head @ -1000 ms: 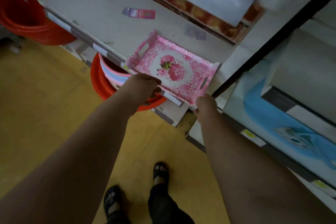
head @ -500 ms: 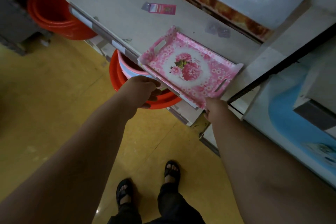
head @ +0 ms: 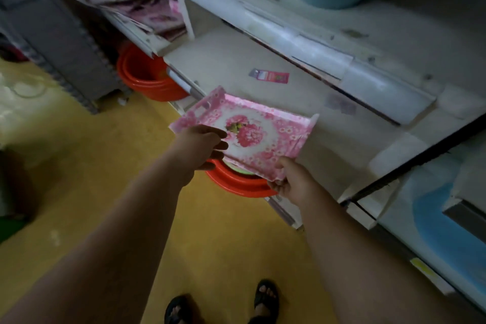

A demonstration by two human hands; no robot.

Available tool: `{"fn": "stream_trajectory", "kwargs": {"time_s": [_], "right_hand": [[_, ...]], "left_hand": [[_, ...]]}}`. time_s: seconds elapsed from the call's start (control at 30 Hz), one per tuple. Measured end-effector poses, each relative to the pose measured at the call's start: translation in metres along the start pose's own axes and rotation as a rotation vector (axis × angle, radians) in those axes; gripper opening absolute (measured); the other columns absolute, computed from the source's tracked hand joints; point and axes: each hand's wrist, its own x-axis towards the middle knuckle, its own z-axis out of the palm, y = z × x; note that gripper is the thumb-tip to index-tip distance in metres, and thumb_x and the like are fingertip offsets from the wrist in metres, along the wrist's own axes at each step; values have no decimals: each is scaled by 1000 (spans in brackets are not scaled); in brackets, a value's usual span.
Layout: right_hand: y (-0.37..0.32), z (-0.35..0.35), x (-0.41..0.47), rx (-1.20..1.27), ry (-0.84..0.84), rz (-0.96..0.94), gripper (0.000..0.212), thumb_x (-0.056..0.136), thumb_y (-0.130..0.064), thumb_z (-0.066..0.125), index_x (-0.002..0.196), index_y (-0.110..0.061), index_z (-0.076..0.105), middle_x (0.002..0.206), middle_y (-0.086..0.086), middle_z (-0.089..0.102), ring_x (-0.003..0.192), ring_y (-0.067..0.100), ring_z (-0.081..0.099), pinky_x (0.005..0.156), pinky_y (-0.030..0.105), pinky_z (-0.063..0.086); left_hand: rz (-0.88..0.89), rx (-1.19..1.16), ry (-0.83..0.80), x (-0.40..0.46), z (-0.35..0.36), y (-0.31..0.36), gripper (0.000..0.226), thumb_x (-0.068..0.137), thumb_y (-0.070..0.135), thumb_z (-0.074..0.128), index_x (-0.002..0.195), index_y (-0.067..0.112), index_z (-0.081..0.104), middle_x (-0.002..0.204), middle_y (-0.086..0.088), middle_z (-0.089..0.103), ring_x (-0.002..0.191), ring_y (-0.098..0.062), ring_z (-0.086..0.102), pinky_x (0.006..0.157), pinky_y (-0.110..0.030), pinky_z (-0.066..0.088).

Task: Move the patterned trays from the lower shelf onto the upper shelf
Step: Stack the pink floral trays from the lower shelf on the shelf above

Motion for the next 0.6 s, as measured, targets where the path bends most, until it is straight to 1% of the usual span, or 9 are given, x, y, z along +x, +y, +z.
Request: {"fn": "stream_trajectory", "kwargs": {"time_s": [0.13,0.27,0.33,0.4,0.47,0.5,0.53,0.57,0.6], "right_hand": [[-12,69,-24,-91,-148,-70,18,81,-8,55,96,-14,63,84,7,66,63,19,57,56,30,55],[-17,150,-50,-152,-248,-135,27,77,-5,54,100,-15,64,83,3,74,66,18,68,59,30,59],[-18,194,-61,-190,-279,-187,30,76,-5,54,103,-14,63,95,6,72,73,21,68,63,33,60],[-19,237,-74,-180,-296,-241,27,74,-4,55,97,-16,63,105,7,67,78,24,69,62,36,61],[-19,279,-86,-153,-291,-289,21,74,-3,57,90,-15,63,103,6,65,74,24,70,64,41,61],[-19,300,-91,-167,-297,-303,18,74,-4,58,90,-13,63,105,8,63,76,26,69,70,45,61],[-20,320,-98,-186,-319,-306,18,76,-5,58,93,-10,63,106,10,63,76,27,67,73,46,61],[-20,340,-105,-197,-355,-304,20,78,-5,57,97,-8,62,103,11,65,71,25,66,71,43,61],[-21,357,-110,-193,-393,-301,22,79,-5,56,100,-6,61,97,12,68,60,21,62,66,40,60]], "left_hand": [[51,-44,91,-16,-68,7,22,94,11,47,100,18,67,96,-3,72,90,-23,68,75,-36,53],[115,-60,177,-27,-153,7,23,93,9,48,97,19,68,98,-4,73,94,-24,68,80,-41,55],[159,-70,226,-31,-201,5,24,93,9,46,94,21,67,98,-4,72,92,-23,67,75,-37,53],[204,-85,286,-33,-247,4,25,93,8,45,90,21,66,97,-1,70,87,-22,65,66,-32,50],[244,-86,357,-35,-293,1,26,91,6,44,89,20,66,95,0,69,82,-21,62,60,-29,47],[257,-85,391,-34,-315,0,27,90,6,43,89,19,66,94,-1,69,81,-21,61,59,-29,46],[265,-83,418,-34,-336,-1,27,90,5,43,89,19,66,95,-4,69,80,-21,61,58,-29,45],[270,-80,437,-33,-356,-2,28,90,4,42,89,18,66,95,-6,69,79,-22,60,58,-30,45],[273,-82,445,-31,-372,-2,28,89,4,42,89,18,66,96,-8,69,78,-23,59,58,-31,45]]}}
